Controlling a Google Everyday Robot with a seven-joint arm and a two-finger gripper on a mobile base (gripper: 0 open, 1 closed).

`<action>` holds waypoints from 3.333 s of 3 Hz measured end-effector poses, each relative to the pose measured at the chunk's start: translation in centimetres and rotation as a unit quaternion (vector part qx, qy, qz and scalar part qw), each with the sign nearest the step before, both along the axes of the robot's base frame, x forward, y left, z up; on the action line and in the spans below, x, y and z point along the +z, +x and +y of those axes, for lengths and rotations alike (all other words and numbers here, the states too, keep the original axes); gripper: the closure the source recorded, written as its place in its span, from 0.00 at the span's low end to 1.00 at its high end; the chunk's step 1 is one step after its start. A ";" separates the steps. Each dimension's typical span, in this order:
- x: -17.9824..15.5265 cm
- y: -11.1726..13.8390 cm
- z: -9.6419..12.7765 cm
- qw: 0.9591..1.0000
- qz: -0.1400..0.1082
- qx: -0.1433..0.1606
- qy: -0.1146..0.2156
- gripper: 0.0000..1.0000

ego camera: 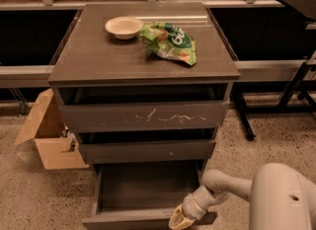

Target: Close bottom drawer

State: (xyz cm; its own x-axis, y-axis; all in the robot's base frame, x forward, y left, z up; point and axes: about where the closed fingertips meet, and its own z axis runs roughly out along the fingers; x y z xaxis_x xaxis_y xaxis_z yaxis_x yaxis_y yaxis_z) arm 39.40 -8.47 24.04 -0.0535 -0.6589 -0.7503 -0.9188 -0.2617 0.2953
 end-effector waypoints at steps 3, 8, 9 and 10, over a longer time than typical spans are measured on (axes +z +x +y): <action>-4.5 -1.4 2.4 0.997 -0.018 0.033 -0.065 0.81; -6.1 0.3 0.6 0.997 -0.053 0.000 -0.059 0.00; -7.0 2.4 -0.9 0.997 -0.054 -0.008 -0.045 0.00; -7.0 4.2 -2.1 0.997 -0.064 -0.021 -0.036 0.00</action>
Offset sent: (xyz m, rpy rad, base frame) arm -0.0131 0.0233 -0.0526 -0.1608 -0.0380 0.0900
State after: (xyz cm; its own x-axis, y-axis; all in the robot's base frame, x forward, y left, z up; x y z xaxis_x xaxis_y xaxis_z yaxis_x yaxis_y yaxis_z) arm 43.62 -10.54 17.04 0.0116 -0.7102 -0.7039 -0.9599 -0.2051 0.1911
